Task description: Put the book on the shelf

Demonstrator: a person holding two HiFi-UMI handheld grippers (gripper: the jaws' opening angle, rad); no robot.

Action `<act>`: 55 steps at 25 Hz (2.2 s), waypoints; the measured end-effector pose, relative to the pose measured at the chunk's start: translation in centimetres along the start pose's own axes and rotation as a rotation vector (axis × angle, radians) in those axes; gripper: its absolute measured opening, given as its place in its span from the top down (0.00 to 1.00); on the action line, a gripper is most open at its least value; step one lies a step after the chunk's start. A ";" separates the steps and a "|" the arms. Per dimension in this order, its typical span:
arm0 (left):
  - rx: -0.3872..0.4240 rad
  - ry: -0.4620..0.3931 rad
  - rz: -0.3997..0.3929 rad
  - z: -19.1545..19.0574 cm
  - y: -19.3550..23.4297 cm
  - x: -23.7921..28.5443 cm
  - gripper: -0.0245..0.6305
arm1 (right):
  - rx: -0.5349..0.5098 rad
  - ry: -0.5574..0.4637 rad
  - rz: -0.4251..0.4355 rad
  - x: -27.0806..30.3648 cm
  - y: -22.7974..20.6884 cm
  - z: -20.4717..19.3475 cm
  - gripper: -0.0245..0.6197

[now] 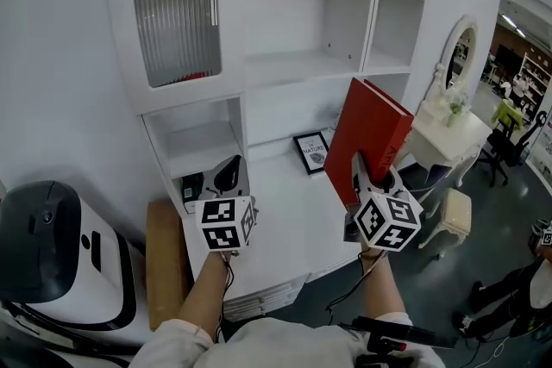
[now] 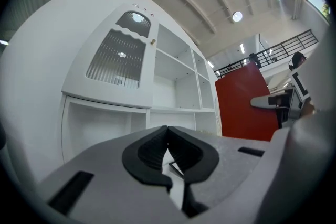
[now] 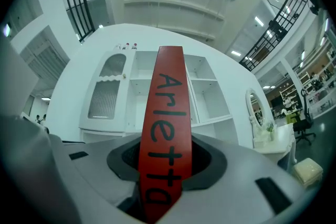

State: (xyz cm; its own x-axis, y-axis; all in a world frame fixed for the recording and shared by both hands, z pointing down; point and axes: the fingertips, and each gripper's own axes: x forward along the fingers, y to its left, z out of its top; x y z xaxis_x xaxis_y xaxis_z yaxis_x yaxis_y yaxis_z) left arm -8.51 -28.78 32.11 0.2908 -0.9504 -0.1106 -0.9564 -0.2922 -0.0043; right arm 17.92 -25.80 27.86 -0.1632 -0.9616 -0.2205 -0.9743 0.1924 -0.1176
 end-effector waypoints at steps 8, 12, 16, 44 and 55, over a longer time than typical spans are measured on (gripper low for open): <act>-0.009 0.004 -0.019 -0.7 2.4 4.9 0.95 | -0.005 0.012 -0.021 5.0 -0.1 -1.1 0.70; 0.000 0.004 -0.023 -1.1 3.3 6.9 0.95 | -0.011 0.020 -0.033 7.0 -0.3 -1.9 0.70; 0.013 0.006 -0.044 -1.6 3.5 8.9 0.95 | -0.012 0.035 -0.048 8.6 -0.5 -3.1 0.70; 0.009 0.085 -0.005 -3.9 0.9 13.5 0.95 | 0.005 0.114 0.033 13.1 -4.4 -4.9 0.70; 0.018 0.068 -0.026 -3.5 0.3 14.0 0.95 | -0.028 0.100 0.080 14.2 -3.3 -1.7 0.70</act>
State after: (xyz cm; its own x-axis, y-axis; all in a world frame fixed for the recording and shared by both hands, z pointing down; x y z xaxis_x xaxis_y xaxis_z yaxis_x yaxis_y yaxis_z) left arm -4.62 -42.57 34.04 0.3162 -0.9478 -0.0420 -0.9487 -0.3154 -0.0238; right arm 18.60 -40.40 26.74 -0.2538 -0.9585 -0.1301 -0.9613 0.2649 -0.0761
